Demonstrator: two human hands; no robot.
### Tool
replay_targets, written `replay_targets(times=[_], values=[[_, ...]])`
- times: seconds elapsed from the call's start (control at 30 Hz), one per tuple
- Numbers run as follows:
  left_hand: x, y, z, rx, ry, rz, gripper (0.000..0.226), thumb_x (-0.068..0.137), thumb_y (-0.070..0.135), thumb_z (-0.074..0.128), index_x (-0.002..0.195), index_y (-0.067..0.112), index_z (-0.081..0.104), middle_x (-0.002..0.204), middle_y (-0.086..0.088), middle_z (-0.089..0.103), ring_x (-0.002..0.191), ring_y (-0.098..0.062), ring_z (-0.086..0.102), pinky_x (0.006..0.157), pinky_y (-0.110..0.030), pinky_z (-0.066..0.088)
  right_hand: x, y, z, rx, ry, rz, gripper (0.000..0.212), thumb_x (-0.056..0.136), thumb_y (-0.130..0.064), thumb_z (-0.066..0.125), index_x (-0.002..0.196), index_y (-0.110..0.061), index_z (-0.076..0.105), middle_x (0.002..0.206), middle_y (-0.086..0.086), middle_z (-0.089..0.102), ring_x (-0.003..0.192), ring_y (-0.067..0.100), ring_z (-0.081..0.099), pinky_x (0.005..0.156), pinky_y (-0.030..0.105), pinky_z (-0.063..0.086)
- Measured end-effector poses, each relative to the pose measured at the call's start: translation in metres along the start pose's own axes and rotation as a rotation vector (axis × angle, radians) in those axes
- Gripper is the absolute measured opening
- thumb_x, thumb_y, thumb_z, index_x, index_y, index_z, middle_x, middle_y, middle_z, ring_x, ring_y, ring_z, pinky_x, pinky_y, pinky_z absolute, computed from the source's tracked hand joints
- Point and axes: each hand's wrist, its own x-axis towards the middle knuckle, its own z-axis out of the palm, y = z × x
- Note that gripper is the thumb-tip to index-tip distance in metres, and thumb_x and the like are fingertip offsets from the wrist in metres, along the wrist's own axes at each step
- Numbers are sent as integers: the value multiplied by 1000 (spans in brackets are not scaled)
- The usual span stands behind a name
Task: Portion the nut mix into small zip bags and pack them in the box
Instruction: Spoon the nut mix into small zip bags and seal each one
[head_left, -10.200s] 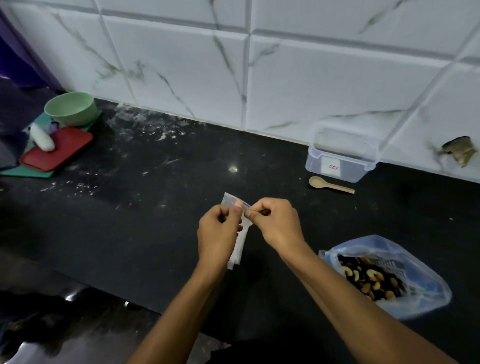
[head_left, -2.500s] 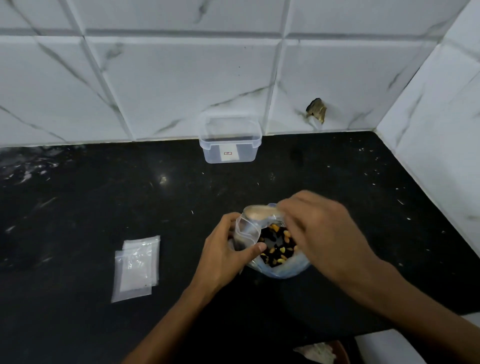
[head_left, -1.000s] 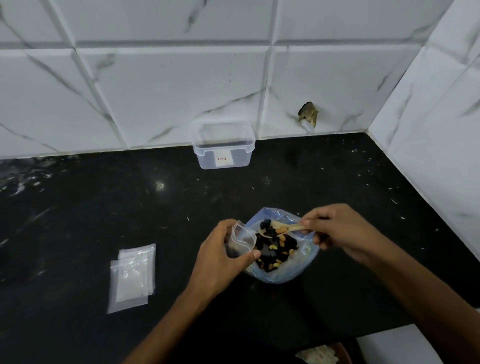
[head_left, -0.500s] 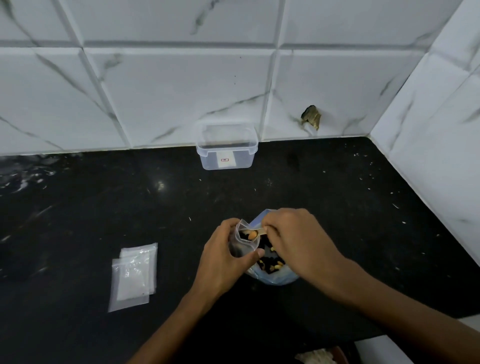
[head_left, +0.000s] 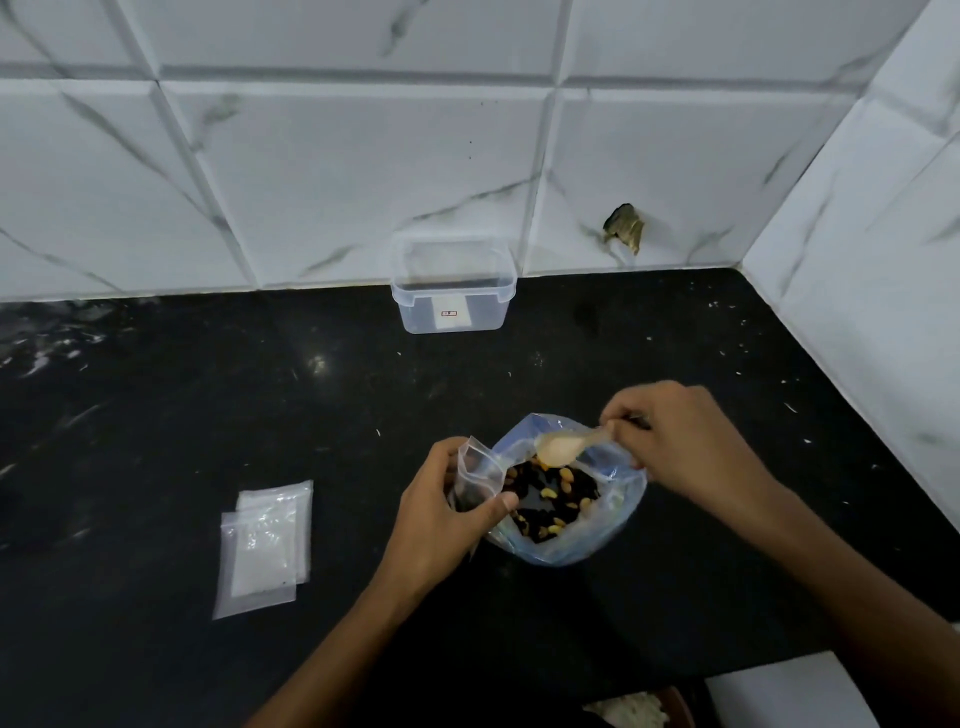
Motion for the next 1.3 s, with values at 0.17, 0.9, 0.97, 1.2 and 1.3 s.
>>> replay_targets(times=[0.17, 0.9, 0.97, 1.2, 1.3], values=[[1, 0, 2, -6, -26, -10, 52, 81, 19, 79, 120, 35, 49, 112, 13, 63, 99, 15, 59, 71, -7, 50, 13, 35, 59, -134, -135, 107, 15, 95, -18, 53, 83, -25, 59, 82, -3, 62, 73, 6, 62, 74, 26, 55], [4, -1, 4, -10, -19, -11, 53, 80, 21, 79, 118, 41, 48, 114, 14, 61, 99, 15, 58, 71, -9, 52, 16, 30, 90, 389, -185, 268, 11, 93, -13, 58, 96, -18, 67, 73, 1, 67, 56, 10, 67, 52, 19, 55], [4, -1, 4, -10, -23, -13, 54, 79, 21, 79, 118, 41, 47, 115, 15, 60, 99, 16, 58, 71, -9, 52, 13, 33, 85, 390, -189, 284, 10, 93, -14, 58, 94, -19, 67, 74, 2, 68, 59, 9, 68, 51, 16, 52], [4, -7, 3, 14, -3, -11, 57, 78, 24, 81, 121, 41, 48, 120, 14, 60, 104, 15, 56, 73, -10, 52, 1, 41, 66, 435, -188, 304, 11, 93, -14, 57, 90, -22, 64, 85, 2, 67, 61, 7, 66, 50, 13, 46], [5, -7, 3, 19, 1, -2, 58, 77, 25, 82, 123, 40, 48, 121, 15, 59, 105, 13, 56, 74, -11, 53, -2, 45, 55, 534, -194, 328, 10, 92, -13, 58, 94, -16, 68, 87, 4, 68, 61, 8, 64, 52, 16, 47]])
